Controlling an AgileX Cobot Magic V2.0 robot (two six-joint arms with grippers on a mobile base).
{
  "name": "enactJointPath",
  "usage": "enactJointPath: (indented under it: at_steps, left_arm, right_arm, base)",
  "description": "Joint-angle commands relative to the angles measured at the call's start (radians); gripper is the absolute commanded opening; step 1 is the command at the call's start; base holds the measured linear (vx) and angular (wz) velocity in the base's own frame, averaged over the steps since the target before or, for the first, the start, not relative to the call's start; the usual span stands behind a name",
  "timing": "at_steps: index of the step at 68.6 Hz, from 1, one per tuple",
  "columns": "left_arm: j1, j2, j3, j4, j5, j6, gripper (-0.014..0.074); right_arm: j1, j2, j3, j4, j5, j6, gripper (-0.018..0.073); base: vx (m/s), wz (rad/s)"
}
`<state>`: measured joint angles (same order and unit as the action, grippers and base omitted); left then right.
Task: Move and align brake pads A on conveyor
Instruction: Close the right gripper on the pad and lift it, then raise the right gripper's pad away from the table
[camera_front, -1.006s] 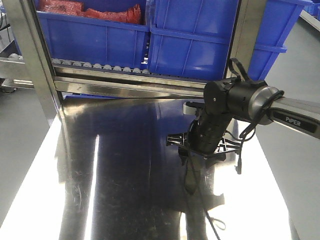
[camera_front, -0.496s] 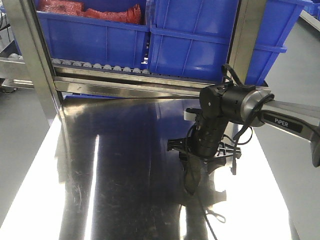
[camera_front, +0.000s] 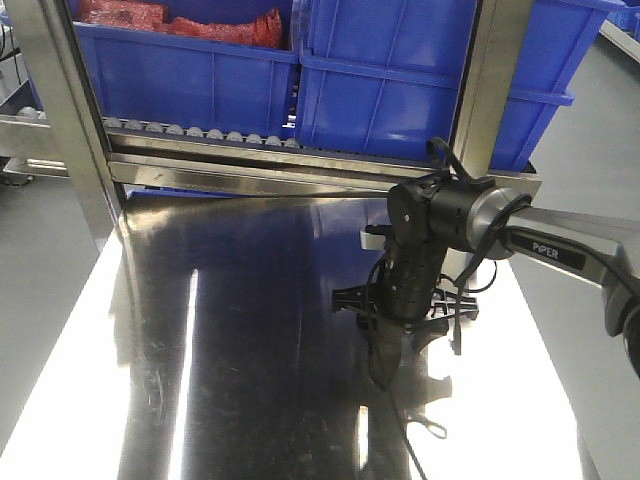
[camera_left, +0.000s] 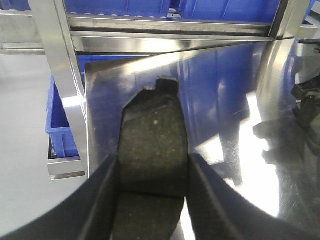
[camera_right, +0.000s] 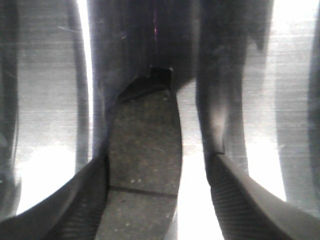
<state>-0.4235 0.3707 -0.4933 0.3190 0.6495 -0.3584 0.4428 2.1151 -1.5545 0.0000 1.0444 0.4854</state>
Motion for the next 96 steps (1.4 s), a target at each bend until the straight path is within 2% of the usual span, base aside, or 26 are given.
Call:
enactJointPath:
  at_steps: [1, 11, 21, 41, 65, 82, 96]
  left_arm:
    - [-0.004, 0.008, -0.029, 0.018, -0.086, -0.008, -0.0006]
    - [-0.004, 0.008, -0.029, 0.018, -0.086, -0.008, -0.0006]
    - [-0.004, 0.008, -0.029, 0.018, -0.086, -0.008, -0.0006]
    - [-0.004, 0.008, -0.029, 0.018, -0.086, -0.008, -0.0006]
    - [-0.004, 0.008, -0.029, 0.018, -0.086, -0.008, -0.0006]
    - [-0.004, 0.008, -0.029, 0.018, -0.086, -0.008, -0.0006]
    - [-0.004, 0.008, -0.029, 0.018, -0.086, -0.008, -0.0006]
  right_arm:
    - [0.015, -0.041, -0.021, -0.061, 0.000, 0.022, 0.0359]
    - [0.026, -0.041, -0.021, -0.079, 0.012, 0.028, 0.0185]
    - [0.027, -0.048, -0.021, -0.048, 0.017, -0.009, -0.0015]
    - [0.006, -0.149, -0.021, -0.055, 0.038, -0.106, -0.0008]
    - [-0.121, -0.373, -0.008, -0.050, 0.059, -0.254, -0.0004]
    - [-0.240, -0.625, 0.242, -0.099, -0.116, -0.316, -0.0004]
    - [-0.271, -0.885, 0.472, -0.105, -0.293, -0.346, -0.0004]
  base:
    - [0.00, 0.00]
    - [0.00, 0.00]
    - [0.00, 0.00]
    - [0.00, 0.00]
    - [0.00, 0.00]
    - [0.00, 0.00]
    - [0.00, 0.00]
